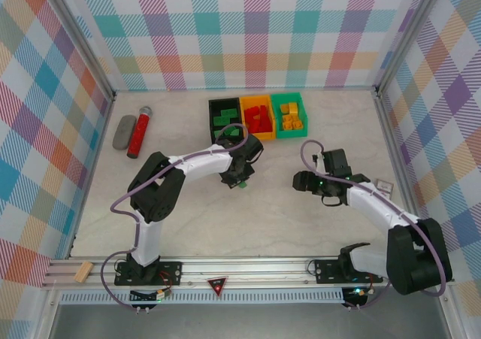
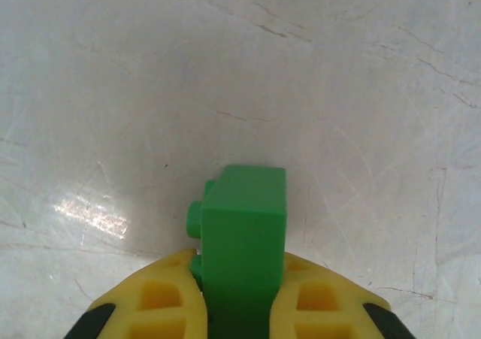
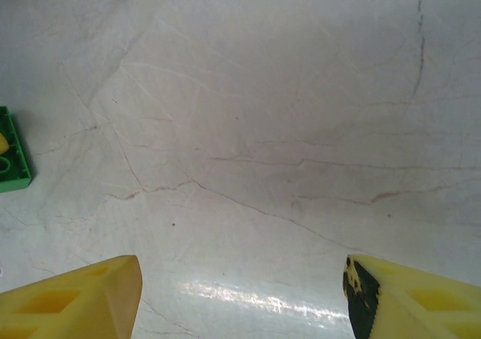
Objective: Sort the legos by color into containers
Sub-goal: Pick up the lego from the center of the table, then place the lego in the container.
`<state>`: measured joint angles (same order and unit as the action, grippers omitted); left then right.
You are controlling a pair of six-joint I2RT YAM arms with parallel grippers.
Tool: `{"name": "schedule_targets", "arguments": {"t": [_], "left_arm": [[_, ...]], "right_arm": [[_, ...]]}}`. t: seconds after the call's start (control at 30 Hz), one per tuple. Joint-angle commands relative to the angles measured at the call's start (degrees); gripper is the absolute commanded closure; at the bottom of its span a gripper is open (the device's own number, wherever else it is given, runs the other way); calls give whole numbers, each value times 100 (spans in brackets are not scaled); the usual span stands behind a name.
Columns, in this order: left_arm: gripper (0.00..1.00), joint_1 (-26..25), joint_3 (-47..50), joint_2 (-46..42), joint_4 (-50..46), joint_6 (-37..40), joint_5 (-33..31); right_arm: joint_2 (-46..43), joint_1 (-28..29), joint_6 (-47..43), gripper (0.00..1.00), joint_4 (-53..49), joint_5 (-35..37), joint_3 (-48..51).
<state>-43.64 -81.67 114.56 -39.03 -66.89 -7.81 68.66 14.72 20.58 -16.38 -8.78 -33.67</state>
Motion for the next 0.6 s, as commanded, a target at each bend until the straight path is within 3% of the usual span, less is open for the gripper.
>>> {"name": "schedule_targets", "arguments": {"t": [0.0, 0.2, 0.47, 0.57], "left_arm": [[95, -39, 82, -317, -386, 68, -357], [94, 149, -418, -747, -1009, 737, -1205], [89, 931, -1860, -455, -931, 3043, -1109], [89, 1214, -2331, -180, -743, 3489, -1019]], "right_arm": [[-254, 42, 59, 28, 361, 112, 117], [-283, 40, 86, 28, 504, 58, 205], [-256, 40, 95, 28, 623, 95, 246], [-270, 40, 96, 28, 631, 130, 259]]}}
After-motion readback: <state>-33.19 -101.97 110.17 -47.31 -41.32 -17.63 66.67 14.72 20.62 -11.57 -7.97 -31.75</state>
